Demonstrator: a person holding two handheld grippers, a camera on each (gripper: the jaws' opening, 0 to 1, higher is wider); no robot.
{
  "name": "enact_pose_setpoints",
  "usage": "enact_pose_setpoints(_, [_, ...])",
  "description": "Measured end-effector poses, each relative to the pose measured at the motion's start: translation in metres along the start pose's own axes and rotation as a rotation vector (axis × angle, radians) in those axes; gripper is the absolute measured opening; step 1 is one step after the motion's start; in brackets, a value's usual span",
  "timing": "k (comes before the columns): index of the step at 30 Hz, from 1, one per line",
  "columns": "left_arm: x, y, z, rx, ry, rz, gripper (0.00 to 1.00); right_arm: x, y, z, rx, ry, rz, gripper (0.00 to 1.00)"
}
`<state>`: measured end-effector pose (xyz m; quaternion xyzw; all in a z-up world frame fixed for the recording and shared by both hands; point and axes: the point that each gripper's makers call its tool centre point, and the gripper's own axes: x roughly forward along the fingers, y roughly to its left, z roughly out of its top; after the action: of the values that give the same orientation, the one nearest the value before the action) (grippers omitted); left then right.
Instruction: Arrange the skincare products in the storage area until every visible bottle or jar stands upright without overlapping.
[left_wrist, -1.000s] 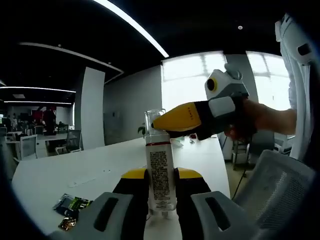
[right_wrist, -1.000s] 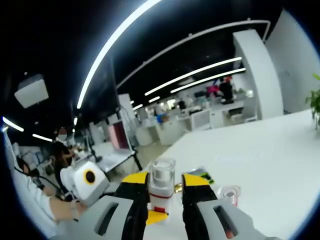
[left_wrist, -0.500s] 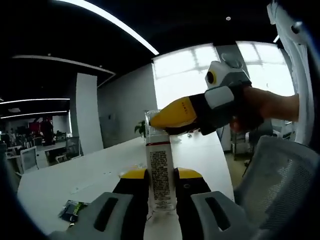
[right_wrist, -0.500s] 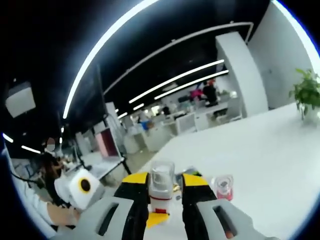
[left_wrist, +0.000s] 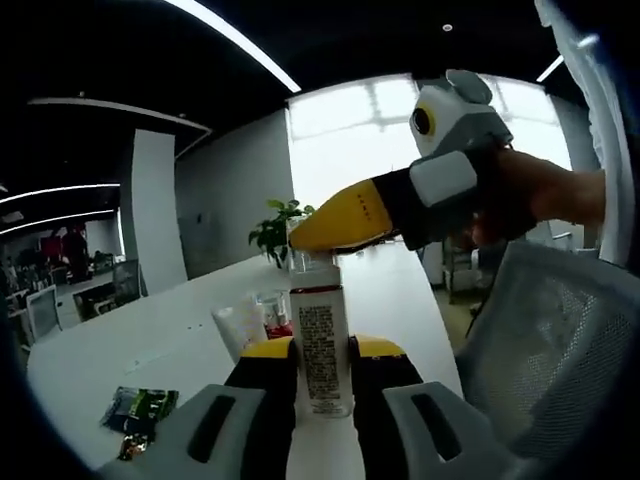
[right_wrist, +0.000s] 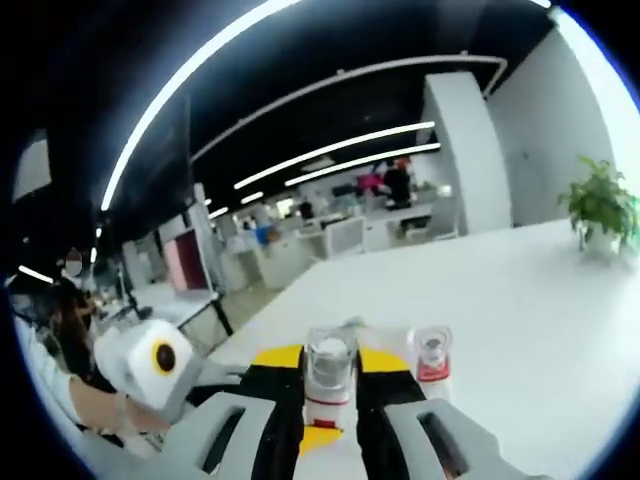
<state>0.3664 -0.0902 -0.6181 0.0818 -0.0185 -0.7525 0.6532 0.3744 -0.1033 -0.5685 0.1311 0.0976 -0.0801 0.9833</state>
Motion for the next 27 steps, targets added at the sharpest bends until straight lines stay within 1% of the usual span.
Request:
enact_pose_setpoints(1, [0.001,0.000,-0.005,0.006,0.014,-0.001,0.15,0.001,-0.001,-0.003,-0.008,0.010,-0.007,0.10])
enact_pose_setpoints(2, [0.003,0.000,-0.011,0.041,0.032,-0.005,0.16,0.003,-0.001,-0.007,-0.012,0.021,-0.015,0.10])
enact_pose_setpoints(3, [0.004,-0.001,-0.014,0.067,0.039,-0.013,0.16,0.004,-0.002,-0.009,-0.030,0.029,-0.022,0.10])
enact_pose_setpoints(4, [0.005,-0.001,-0.016,0.081,0.046,-0.015,0.17,0.006,-0.002,-0.013,-0.036,0.037,-0.025,0.10])
enact_pose_setpoints(5, [0.006,-0.002,-0.022,0.097,0.059,-0.020,0.17,0.007,-0.002,-0.017,-0.043,0.044,-0.031,0.10])
enact_pose_setpoints(6, [0.007,-0.002,-0.027,0.080,0.073,-0.020,0.18,0.009,-0.003,-0.021,-0.061,0.053,-0.039,0.10])
enact_pose_setpoints(8, [0.008,0.001,-0.033,0.075,0.090,-0.016,0.18,0.011,-0.003,-0.026,-0.062,0.059,-0.043,0.10])
enact_pose_setpoints(10, [0.007,0.004,-0.039,0.052,0.107,-0.014,0.21,0.015,-0.003,-0.033,-0.086,0.068,-0.056,0.09])
enact_pose_setpoints(12, [0.007,0.009,-0.046,0.046,0.127,-0.008,0.25,0.018,-0.004,-0.037,-0.121,0.080,-0.068,0.09])
enact_pose_setpoints(13, [0.007,0.009,-0.049,0.038,0.136,-0.012,0.26,0.018,-0.005,-0.038,-0.135,0.079,-0.075,0.09])
enact_pose_setpoints(14, [0.007,0.010,-0.052,0.029,0.145,-0.010,0.26,0.020,-0.006,-0.040,-0.161,0.090,-0.081,0.09])
enact_pose_setpoints(17, [0.004,0.014,-0.059,-0.003,0.161,-0.009,0.24,0.024,-0.009,-0.044,-0.165,0.085,-0.087,0.09])
enact_pose_setpoints(19, [0.004,0.015,-0.066,-0.031,0.183,-0.012,0.21,0.027,-0.012,-0.047,-0.158,0.081,-0.094,0.09])
enact_pose_setpoints(21, [0.007,0.016,-0.073,-0.043,0.203,-0.018,0.21,0.031,-0.015,-0.053,-0.178,0.091,-0.106,0.10])
enact_pose_setpoints(24, [0.011,0.017,-0.080,-0.063,0.218,-0.026,0.21,0.035,-0.017,-0.058,-0.200,0.101,-0.109,0.10])
enact_pose_setpoints(27, [0.016,0.018,-0.083,-0.085,0.220,-0.023,0.21,0.038,-0.021,-0.059,-0.226,0.095,-0.120,0.10])
